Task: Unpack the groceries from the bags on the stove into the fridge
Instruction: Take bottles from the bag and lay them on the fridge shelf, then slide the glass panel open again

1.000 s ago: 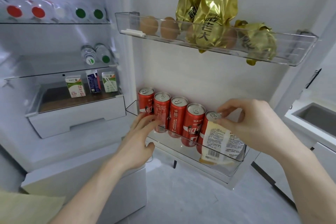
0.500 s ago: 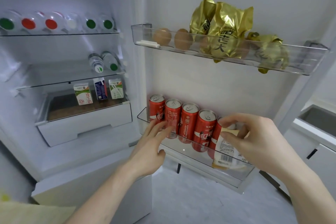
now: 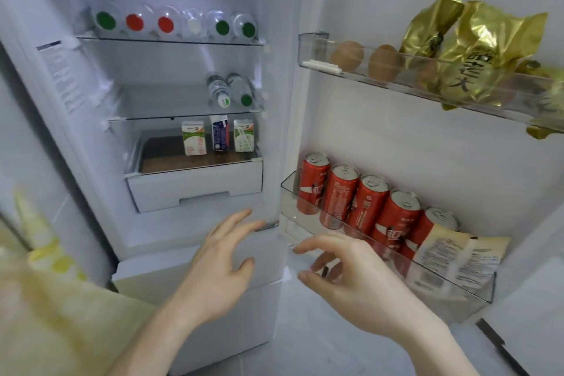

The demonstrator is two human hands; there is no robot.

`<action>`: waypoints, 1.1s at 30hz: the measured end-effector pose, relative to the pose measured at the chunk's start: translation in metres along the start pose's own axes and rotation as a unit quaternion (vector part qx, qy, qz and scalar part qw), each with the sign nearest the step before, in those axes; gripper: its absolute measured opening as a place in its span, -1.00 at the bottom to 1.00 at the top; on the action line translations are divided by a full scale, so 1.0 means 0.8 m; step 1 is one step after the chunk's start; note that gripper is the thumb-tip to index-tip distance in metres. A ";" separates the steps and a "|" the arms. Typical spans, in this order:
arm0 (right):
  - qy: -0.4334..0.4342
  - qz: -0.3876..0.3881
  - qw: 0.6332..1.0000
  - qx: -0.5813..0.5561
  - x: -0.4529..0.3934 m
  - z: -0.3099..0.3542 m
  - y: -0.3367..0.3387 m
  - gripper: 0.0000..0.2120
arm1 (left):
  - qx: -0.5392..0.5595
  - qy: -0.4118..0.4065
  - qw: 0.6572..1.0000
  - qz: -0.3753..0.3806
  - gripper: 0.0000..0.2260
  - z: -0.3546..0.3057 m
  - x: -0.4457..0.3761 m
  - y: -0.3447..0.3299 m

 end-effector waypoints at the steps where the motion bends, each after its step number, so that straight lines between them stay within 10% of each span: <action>1: 0.015 0.021 1.000 0.000 -0.011 0.007 -0.013 -0.72 | -0.006 0.019 1.000 -0.013 -0.44 0.010 0.012 0.012; 16: 0.328 0.332 0.883 0.039 -0.144 0.135 -0.188 -0.36 | -0.150 0.355 0.884 -0.265 -0.41 0.053 0.254 0.056; 33: 0.732 0.400 0.546 0.080 0.169 0.316 -0.240 -0.39 | -0.116 0.616 0.565 -0.537 -0.43 -0.203 0.576 -0.152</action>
Point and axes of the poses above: each hand's wrist, its own x-axis away from the middle knuckle, its own y-axis out of the back of the hand, z = x × y, the point moved 3 cm from there along -x, towards the middle knuckle, and after that the axes turned 14 degrees about x, right-handed, at the moved point
